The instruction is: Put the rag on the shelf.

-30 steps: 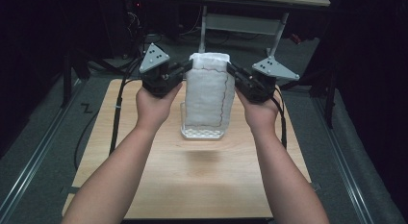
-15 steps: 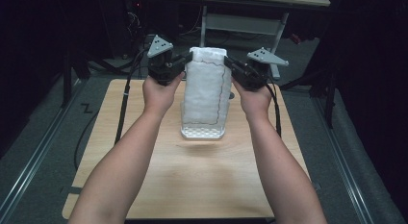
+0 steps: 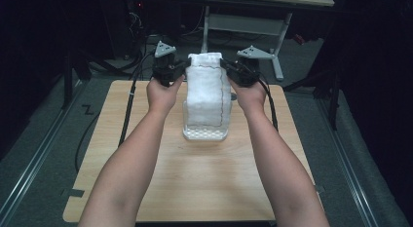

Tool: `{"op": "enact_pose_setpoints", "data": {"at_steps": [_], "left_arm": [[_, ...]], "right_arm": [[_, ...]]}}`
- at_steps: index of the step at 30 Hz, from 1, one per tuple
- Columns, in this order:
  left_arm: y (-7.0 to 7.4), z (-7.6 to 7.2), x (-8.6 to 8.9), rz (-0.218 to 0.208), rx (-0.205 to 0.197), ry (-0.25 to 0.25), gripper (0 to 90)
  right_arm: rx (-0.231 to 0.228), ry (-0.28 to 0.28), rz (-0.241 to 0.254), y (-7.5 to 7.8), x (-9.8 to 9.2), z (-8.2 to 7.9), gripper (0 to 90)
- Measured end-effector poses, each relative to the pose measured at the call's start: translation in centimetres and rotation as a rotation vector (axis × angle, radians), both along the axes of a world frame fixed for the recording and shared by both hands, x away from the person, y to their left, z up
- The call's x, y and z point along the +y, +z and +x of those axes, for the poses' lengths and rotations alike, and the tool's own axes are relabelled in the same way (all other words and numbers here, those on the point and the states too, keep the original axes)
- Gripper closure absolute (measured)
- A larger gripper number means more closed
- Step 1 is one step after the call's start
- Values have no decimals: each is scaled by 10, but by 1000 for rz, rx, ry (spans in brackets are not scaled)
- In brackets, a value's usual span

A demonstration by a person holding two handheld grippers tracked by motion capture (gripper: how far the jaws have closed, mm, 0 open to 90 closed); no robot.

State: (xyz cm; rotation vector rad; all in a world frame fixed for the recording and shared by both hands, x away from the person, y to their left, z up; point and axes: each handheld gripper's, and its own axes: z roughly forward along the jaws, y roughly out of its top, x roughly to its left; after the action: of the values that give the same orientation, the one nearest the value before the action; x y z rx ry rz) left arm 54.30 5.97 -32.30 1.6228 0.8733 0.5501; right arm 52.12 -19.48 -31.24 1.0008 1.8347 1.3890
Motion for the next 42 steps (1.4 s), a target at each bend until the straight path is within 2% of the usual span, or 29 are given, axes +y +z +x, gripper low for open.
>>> {"op": "enact_pose_setpoints", "data": {"at_steps": [4,6,9,11,12,14,17,24,29,33,38,42], "left_arm": [[-16,9,1,26,61,-6,856],[-25,13,3,14,101,-9,853],[-36,17,2,29,139,-12,853],[-40,19,0,49,156,-7,849],[-42,21,0,47,172,-12,829],[-43,23,1,28,198,-16,678],[-41,21,2,31,178,-16,644],[-35,16,4,28,157,-18,636],[-31,10,5,28,139,-22,630],[-33,3,9,23,149,-8,625],[-38,-11,18,19,132,-8,606],[-45,-30,33,-17,123,-16,587]], "right_arm": [[42,-1,-12,-12,3,9,839],[73,5,-24,-20,4,14,838],[114,11,-25,-29,4,21,835],[121,9,-33,-33,4,23,824],[122,5,-34,-35,5,23,795],[121,-14,-31,-36,4,24,720],[116,-13,-16,-35,0,24,697],[124,-17,-31,-35,-5,18,662],[132,-17,-24,-34,-13,11,634],[128,-24,-11,-34,-19,3,599],[116,-26,-33,-36,-22,-13,561],[95,-28,-50,-37,-29,-29,524]]}}
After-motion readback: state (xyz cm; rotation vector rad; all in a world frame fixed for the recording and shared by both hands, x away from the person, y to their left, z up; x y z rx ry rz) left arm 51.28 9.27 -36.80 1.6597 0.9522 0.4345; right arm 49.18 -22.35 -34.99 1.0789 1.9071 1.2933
